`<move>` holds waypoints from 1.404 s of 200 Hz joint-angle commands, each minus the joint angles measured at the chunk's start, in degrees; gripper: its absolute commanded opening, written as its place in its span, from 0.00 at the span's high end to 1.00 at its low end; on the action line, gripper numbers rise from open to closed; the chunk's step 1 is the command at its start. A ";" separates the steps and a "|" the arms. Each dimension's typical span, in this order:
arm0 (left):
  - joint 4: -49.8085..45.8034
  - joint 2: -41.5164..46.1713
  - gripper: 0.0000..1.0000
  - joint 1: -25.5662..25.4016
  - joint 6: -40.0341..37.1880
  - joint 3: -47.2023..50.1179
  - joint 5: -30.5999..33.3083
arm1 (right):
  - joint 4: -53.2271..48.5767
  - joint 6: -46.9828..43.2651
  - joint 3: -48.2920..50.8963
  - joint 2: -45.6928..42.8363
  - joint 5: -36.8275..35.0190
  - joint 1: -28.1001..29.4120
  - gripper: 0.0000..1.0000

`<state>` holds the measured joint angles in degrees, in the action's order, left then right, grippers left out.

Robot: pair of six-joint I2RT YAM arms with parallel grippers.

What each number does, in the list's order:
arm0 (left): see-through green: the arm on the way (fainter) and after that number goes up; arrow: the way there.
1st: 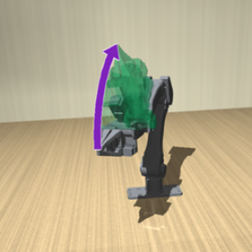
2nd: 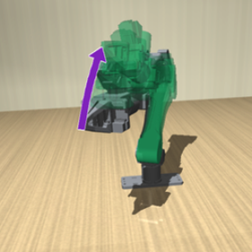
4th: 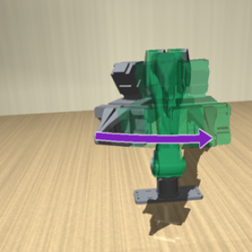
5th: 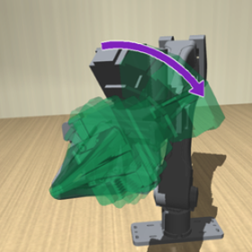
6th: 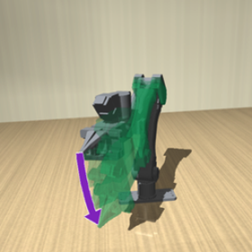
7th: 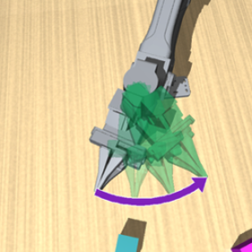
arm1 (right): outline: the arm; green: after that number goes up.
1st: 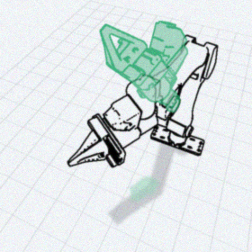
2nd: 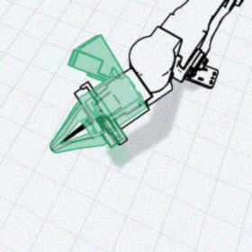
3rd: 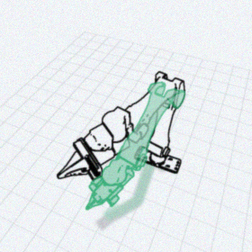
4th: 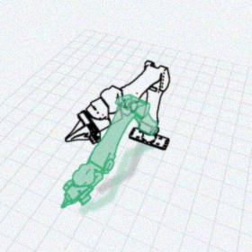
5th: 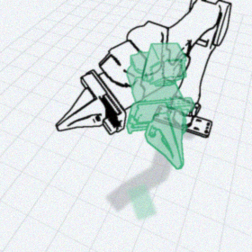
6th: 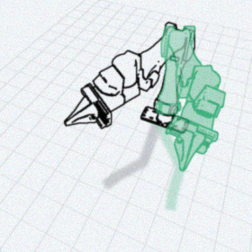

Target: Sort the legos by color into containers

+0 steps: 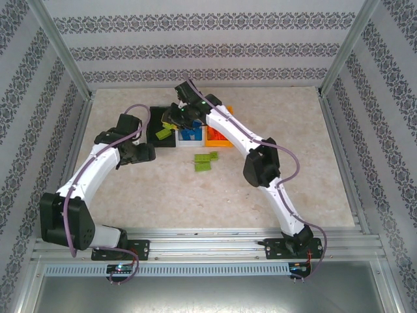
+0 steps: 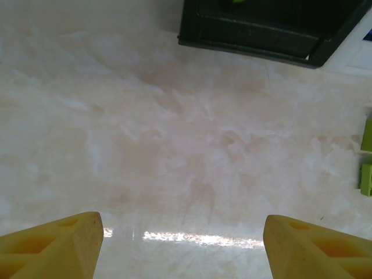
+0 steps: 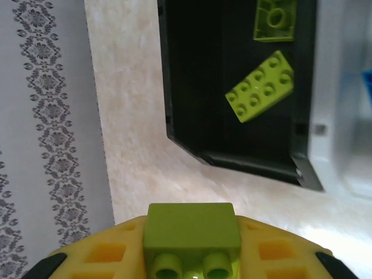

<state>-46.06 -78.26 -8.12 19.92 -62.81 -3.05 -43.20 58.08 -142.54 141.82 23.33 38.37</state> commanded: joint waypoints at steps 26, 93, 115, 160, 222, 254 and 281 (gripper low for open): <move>-3.06 3.99 0.26 0.49 0.14 -0.15 5.07 | 2.85 6.58 -6.52 5.64 3.48 -1.17 0.67; -2.43 4.95 0.25 0.49 0.43 1.23 2.60 | 3.22 6.88 -6.63 5.60 2.64 -1.89 0.45; -2.20 5.13 0.25 0.54 0.45 1.54 1.93 | 3.08 6.46 -6.70 4.82 2.33 -2.28 0.44; -1.77 5.12 0.25 0.54 0.32 1.55 0.38 | -1.31 1.31 -4.07 0.06 0.34 -2.91 0.42; 1.68 2.92 0.24 0.31 0.10 2.28 -10.27 | -14.93 -9.54 18.91 -16.23 -11.83 -2.44 0.38; 4.13 0.77 0.22 -0.55 -0.15 2.16 -16.76 | -17.18 -13.30 32.47 -23.04 -17.66 -0.77 0.35; 4.58 -0.70 0.22 -1.13 -0.15 1.81 -18.06 | -16.84 -13.74 40.39 -25.79 -19.12 0.92 0.32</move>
<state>-43.59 -77.87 -8.40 19.92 -61.17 -17.08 -57.41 47.27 -107.92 117.82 8.78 37.43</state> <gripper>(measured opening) 0.780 0.674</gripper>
